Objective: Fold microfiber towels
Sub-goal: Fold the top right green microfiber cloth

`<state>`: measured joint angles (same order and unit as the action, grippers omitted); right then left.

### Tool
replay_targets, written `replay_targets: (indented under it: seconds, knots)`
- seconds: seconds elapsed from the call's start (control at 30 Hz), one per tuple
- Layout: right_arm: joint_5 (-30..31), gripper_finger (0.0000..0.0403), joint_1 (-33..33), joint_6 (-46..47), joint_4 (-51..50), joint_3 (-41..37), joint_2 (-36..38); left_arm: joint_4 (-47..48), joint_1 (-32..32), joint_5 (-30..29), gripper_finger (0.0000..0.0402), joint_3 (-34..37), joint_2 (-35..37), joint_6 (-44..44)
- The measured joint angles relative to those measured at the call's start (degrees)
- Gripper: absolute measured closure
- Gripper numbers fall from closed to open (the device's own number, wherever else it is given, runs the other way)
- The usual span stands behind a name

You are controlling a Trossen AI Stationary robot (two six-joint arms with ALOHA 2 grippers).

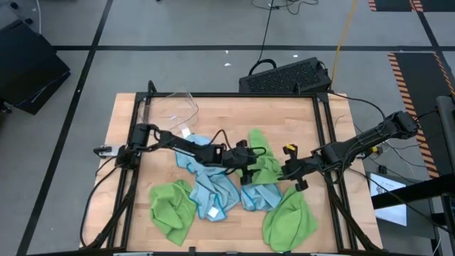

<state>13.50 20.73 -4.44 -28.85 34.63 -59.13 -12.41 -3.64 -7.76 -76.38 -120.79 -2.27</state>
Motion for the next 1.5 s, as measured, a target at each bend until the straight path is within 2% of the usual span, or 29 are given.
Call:
replay_targets:
  seconds: [0.17, 0.27, 0.37, 0.5, 0.73, 0.83, 1.03, 1.27, 1.33, 1.5]
  knots:
    - [0.41, 0.0403, -0.02, -2.75, 6.84, 0.00, 0.00, -1.69, 2.28, 1.94, 0.0133, 0.00, 0.09, 0.71]
    - [3.64, 0.0403, -0.02, -3.79, 9.67, 0.00, 0.67, 0.60, 3.81, 1.98, 0.0133, 0.00, 0.39, 0.68]
    - [7.18, 0.0403, -0.11, -4.00, 10.33, 0.00, 2.51, 2.95, 4.71, 2.17, 0.0133, 0.00, 0.63, 0.67]
    - [7.67, 0.0403, -0.13, -4.12, 10.35, 0.00, 5.93, 4.43, 5.28, 2.18, 0.0133, 0.02, 0.97, 0.86]
    - [7.69, 0.0403, -0.15, 0.88, 10.61, 0.00, 12.87, 4.83, 5.00, 2.05, 0.0133, 0.02, 1.07, 0.51]
    - [7.67, 0.0403, -0.15, 3.80, 10.64, 0.00, 14.65, 4.90, 4.53, 2.41, 0.0133, 0.02, 1.07, -2.92]
    - [7.67, 0.0403, 0.62, 10.93, 10.63, 0.00, 14.08, -1.77, 3.48, 7.39, 0.0133, 0.02, 1.07, -5.87]
    - [7.67, 0.0403, 4.02, 11.69, 10.61, -0.02, 10.50, -8.94, 3.98, 16.48, 0.0132, 0.00, 1.07, -6.36]
    - [7.65, 0.0403, 4.71, 11.33, 10.59, -0.02, 9.53, -9.24, 4.05, 15.12, 0.0128, 0.00, 1.07, -4.14]
    - [7.64, 0.0403, 5.27, 10.95, 10.57, -0.02, 8.31, -8.67, 3.61, 1.67, 0.0110, 0.00, 1.07, 0.29]
